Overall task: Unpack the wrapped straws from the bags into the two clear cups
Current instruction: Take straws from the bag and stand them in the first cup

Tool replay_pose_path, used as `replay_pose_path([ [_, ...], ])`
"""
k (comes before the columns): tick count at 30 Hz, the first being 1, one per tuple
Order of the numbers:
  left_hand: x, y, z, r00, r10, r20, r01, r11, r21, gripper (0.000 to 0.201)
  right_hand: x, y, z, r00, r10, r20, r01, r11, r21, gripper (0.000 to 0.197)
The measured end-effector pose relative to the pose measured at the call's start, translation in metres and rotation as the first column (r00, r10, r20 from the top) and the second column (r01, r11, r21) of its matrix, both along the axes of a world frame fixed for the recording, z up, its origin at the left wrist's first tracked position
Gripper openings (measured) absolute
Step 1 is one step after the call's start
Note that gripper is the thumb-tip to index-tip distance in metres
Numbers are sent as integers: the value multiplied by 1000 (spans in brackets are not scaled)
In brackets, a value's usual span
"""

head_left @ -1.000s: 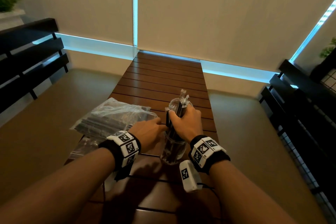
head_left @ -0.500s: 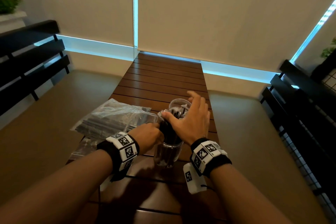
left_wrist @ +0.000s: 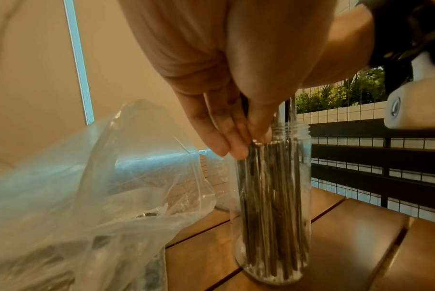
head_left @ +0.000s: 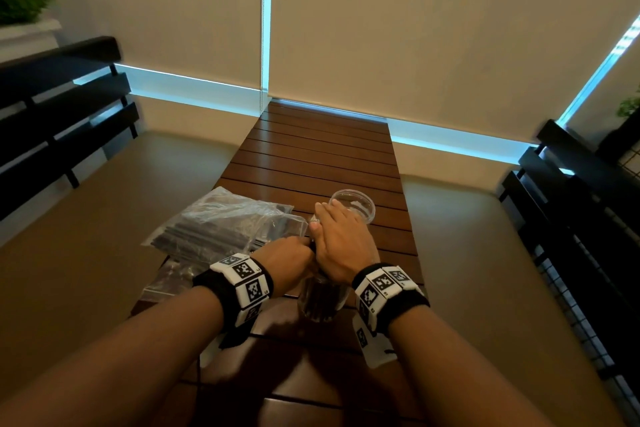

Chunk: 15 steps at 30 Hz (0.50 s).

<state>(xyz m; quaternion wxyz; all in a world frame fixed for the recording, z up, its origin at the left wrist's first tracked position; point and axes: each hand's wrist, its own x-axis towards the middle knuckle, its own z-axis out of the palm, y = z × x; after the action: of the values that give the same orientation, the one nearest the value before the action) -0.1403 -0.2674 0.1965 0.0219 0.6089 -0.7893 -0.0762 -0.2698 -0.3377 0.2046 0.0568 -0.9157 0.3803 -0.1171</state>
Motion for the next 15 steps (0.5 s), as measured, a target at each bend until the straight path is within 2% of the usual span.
replay_pose_path([
  [3, 6, 8, 10, 1000, 12, 1, -12, 999, -53, 20, -3, 2, 8, 1000, 7, -1, -7, 998, 54, 55],
  [6, 19, 15, 25, 990, 142, -6, -140, 966, -217, 15, -4, 5, 19, 995, -19, 101, 14, 998, 54, 60],
  [8, 33, 16, 31, 940, 341, -12, -332, 905, -266, 38, 2, 11, 30, 979, -36, 202, 52, 996, -74, 55],
  [10, 49, 14, 31, 862, 506, -33, -498, 832, -244, 57, 13, 20, 39, 968, 17, 249, 49, 966, -255, 35],
  [12, 63, 12, 28, 814, 580, -26, -575, 800, -174, 47, 27, 30, 48, 974, 117, 196, -51, 948, -314, 21],
  [15, 79, 16, 27, 794, 607, -30, -606, 786, -126, 12, 49, 42, 48, 971, 237, -18, -237, 962, -133, 17],
])
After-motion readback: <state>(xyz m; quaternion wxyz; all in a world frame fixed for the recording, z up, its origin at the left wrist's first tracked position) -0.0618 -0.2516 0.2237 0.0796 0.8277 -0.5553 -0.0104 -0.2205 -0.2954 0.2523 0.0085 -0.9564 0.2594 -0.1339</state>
